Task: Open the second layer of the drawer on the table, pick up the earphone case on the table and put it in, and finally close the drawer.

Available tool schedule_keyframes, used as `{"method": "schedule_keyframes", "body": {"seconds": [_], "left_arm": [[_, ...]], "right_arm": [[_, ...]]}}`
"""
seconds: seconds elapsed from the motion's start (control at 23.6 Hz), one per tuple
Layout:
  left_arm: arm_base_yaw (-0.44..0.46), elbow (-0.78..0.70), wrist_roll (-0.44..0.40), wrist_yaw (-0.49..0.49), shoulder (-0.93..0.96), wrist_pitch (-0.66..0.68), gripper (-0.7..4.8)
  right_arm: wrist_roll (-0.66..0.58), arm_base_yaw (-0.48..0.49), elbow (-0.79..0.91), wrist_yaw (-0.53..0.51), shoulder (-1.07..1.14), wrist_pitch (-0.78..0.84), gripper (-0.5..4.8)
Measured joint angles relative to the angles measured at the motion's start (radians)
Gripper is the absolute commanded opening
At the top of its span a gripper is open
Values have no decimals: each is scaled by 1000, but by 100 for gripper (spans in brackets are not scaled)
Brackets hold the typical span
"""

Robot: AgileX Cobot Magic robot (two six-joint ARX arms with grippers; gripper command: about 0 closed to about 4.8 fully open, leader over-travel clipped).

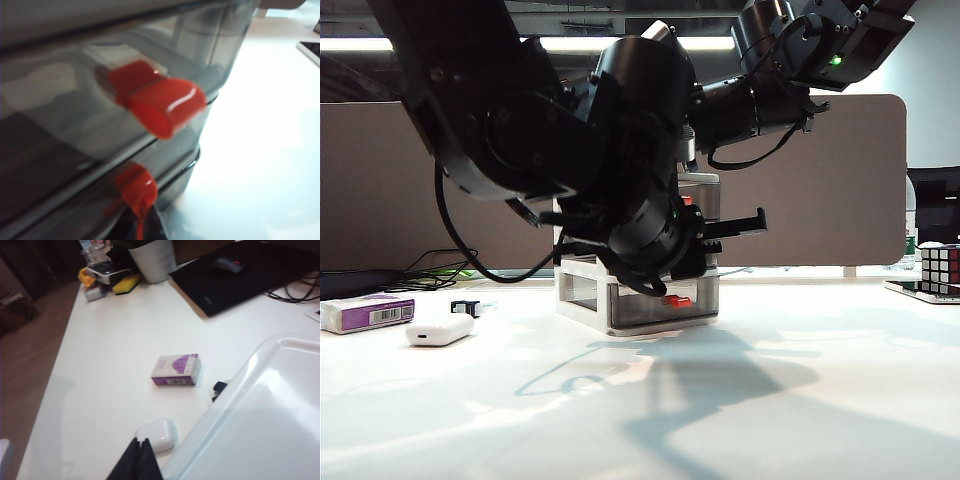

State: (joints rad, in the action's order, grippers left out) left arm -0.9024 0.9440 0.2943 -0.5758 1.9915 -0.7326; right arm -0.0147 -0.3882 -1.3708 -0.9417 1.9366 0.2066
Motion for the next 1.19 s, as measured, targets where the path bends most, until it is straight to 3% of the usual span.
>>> {"method": "schedule_keyframes", "body": {"seconds": [0.17, 0.34, 0.89, 1.19], "left_arm": [[-20, -8, -68, 8, -65, 77, -6], [-21, -8, -77, 9, -75, 111, -6], [-81, -8, -76, 19, -97, 174, -6], [-135, -8, -31, 28, -98, 195, -6]], "right_arm": [[15, -2, -7, 105, -9, -68, -5], [18, -1, -11, 175, -17, -104, -5], [20, 4, -15, 179, -18, -124, -5], [20, 5, -16, 179, -18, -130, -5]]}}
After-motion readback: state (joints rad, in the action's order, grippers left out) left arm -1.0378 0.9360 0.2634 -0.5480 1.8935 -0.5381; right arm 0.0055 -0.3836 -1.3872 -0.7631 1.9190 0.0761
